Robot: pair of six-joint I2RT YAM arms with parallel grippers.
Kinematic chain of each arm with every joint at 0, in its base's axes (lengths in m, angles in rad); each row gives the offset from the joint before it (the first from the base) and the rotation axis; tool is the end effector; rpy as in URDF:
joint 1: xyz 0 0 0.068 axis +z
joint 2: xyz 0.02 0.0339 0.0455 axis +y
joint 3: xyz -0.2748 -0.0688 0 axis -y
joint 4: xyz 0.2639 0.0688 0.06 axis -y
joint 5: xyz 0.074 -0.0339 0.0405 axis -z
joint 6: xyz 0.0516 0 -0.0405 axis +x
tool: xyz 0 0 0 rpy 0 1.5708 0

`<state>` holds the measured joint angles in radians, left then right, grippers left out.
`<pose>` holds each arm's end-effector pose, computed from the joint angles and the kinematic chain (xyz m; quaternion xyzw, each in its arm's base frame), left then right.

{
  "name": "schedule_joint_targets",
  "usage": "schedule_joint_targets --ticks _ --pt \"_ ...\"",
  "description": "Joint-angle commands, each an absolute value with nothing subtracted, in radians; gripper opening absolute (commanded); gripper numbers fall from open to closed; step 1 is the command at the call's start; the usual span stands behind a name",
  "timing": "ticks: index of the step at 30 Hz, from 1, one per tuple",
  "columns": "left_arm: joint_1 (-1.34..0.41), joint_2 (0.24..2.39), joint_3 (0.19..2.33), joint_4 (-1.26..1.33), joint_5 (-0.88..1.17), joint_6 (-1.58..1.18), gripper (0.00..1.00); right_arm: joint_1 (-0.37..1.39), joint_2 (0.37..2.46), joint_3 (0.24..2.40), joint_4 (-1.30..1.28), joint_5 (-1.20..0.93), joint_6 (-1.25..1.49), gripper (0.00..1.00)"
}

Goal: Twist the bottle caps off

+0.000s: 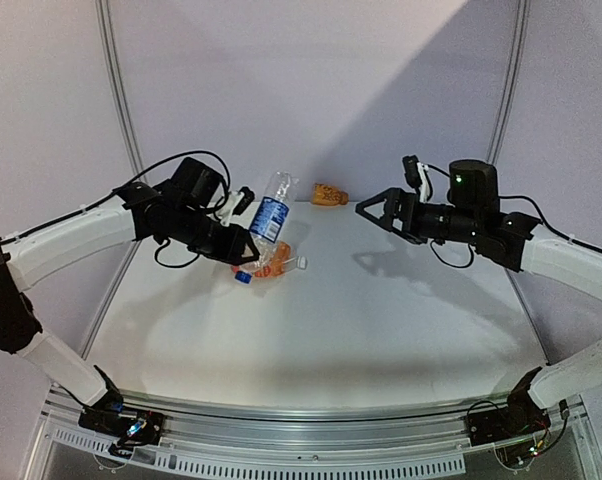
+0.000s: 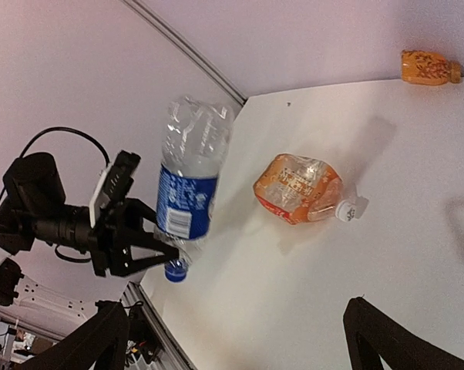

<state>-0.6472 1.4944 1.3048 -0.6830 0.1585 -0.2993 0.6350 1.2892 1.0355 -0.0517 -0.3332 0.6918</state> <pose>0.2742 -0.2174 0.3010 0.1888 0.9179 -0.2216 0.2696 0.2567 0.2101 0.3324 -0.0754 0.7977 0.4645 0.3771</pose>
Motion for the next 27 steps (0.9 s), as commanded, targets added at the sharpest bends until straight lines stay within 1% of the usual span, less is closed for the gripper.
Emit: schedule_joint_targets --ticks 1,5,8,11,16,20,24,27 --pt "-0.758 1.534 1.344 -0.727 0.083 -0.256 0.4 0.647 1.362 1.147 -0.014 -0.386 0.679 0.99" --pt "-0.835 1.572 1.388 -0.747 0.014 -0.259 0.4 0.648 1.421 1.249 -0.118 -0.407 0.663 0.99" --pt "-0.904 1.613 1.429 -0.783 -0.088 -0.233 0.4 0.648 1.467 1.286 -0.144 -0.491 0.71 0.99" --pt "-0.95 1.667 1.474 -0.829 -0.165 -0.221 0.4 0.648 1.48 1.278 -0.172 -0.552 0.769 0.99" --pt "-1.018 1.712 1.508 -0.836 -0.259 -0.177 0.4 0.648 1.452 1.213 -0.181 -0.609 0.796 0.99" --pt "-1.056 1.736 1.539 -0.851 -0.303 -0.16 0.39 0.648 1.444 1.215 -0.25 -0.612 0.783 0.99" --pt "-1.066 1.736 1.559 -0.865 -0.343 -0.143 0.39 0.643 1.409 1.22 -0.363 -0.521 0.75 0.99" --pt "-1.066 1.725 1.548 -0.848 -0.369 -0.107 0.38 0.603 1.386 1.209 -0.441 -0.489 0.736 0.99"
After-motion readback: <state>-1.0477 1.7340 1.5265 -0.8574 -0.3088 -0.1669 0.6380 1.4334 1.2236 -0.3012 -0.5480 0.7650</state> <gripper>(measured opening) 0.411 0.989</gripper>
